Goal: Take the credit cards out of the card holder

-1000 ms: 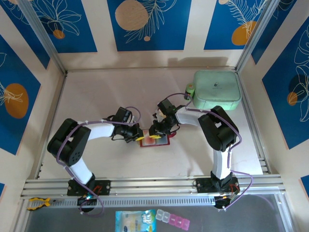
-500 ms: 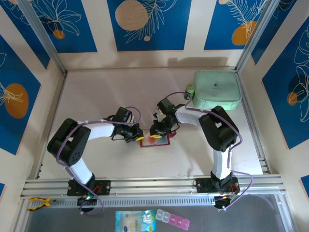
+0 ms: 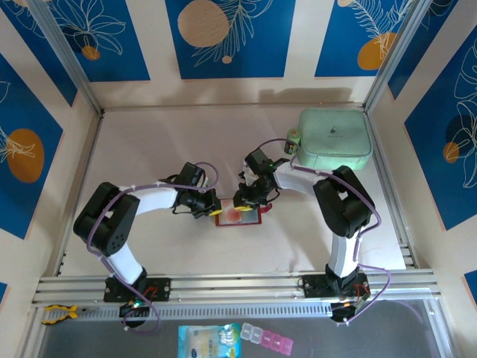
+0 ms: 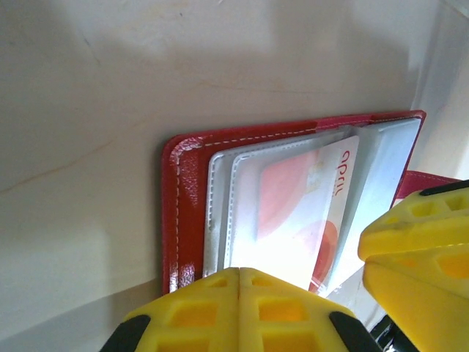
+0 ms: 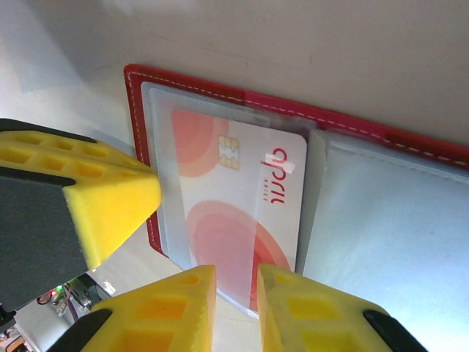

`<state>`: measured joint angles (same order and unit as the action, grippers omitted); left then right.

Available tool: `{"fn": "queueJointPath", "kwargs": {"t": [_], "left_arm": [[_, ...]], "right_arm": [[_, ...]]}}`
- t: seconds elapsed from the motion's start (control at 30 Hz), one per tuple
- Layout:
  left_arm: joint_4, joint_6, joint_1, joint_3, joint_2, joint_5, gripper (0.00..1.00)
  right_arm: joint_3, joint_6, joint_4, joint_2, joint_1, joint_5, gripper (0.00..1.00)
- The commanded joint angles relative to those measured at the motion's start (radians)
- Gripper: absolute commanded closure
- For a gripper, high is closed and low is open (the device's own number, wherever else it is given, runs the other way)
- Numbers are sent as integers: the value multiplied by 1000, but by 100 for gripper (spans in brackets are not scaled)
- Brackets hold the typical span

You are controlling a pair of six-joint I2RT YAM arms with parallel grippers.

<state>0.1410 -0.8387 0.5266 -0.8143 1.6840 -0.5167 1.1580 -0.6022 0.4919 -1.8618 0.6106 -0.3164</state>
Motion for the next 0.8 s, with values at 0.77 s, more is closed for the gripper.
{"fn": "queueJointPath", "kwargs": {"t": [0.77], "left_arm": [[46, 5, 64, -33, -13, 64, 100]], "right_arm": [[9, 38, 10, -28, -24, -48, 76]]}}
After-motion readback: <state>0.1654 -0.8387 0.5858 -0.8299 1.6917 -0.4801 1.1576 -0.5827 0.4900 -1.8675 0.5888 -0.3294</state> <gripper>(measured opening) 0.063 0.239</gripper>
